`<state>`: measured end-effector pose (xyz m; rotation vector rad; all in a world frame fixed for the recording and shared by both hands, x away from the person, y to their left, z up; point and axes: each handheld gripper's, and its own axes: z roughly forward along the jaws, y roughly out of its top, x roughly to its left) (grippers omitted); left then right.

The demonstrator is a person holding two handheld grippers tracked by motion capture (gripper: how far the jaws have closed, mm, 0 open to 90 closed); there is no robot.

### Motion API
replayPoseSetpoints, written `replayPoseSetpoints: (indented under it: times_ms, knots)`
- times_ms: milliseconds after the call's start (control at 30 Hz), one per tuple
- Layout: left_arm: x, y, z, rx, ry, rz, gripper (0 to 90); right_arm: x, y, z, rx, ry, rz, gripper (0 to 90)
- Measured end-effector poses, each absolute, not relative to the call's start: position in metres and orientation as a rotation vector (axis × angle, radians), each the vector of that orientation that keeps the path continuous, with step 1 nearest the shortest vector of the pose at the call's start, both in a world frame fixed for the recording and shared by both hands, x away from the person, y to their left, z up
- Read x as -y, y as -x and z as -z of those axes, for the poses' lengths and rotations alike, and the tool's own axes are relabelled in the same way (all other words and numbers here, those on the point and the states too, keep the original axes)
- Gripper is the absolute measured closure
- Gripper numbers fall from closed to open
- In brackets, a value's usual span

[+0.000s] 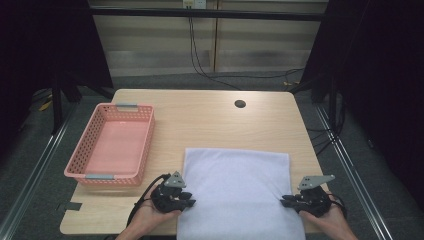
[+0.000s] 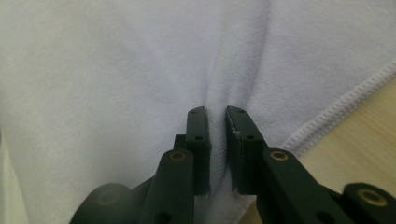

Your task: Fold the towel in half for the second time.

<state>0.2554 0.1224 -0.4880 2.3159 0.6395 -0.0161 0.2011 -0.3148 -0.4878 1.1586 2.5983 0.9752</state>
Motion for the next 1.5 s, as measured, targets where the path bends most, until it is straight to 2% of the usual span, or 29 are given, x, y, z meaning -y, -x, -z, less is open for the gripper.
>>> replayPoseSetpoints:
  times_ms: [133,267,400,467,633,967,1267,1367,1500]
  knots:
    - [-0.122,-0.273,0.479,-0.672,-2.259,-0.036,59.2,0.317,-0.208,0.482,-2.543,-1.169,-1.003,66.3]
    - [-0.118,-0.309,0.473,-0.74,-2.203,-0.108,58.4,0.324,-0.24,0.468,-2.397,-1.202,-1.03,65.6]
    - [-0.113,-0.348,0.475,-0.808,-2.147,-0.082,58.5,0.334,-0.278,0.463,-2.325,-1.242,-1.036,63.1]
    - [-0.109,-0.361,0.475,-0.82,-2.143,-0.133,58.5,0.339,-0.297,0.462,-2.289,-1.268,-1.051,60.5]
    - [-0.103,-0.389,0.477,-0.866,-2.103,-0.134,58.0,0.348,-0.333,0.473,-2.28,-1.316,-1.044,58.0]
    - [-0.114,-0.4,0.494,-0.954,-2.08,-0.15,52.3,0.352,-0.346,0.494,-2.318,-1.343,-0.994,55.2]
    - [-0.113,-0.402,0.504,-0.937,-2.12,-0.124,47.0,0.347,-0.345,0.501,-2.34,-1.342,-0.973,54.7]
    - [-0.114,-0.403,0.504,-0.909,-2.126,-0.114,47.9,0.346,-0.344,0.501,-2.349,-1.326,-0.996,61.5]
    - [-0.114,-0.402,0.506,-0.861,-2.123,-0.061,66.8,0.346,-0.344,0.501,-2.369,-1.332,-1.03,68.6]
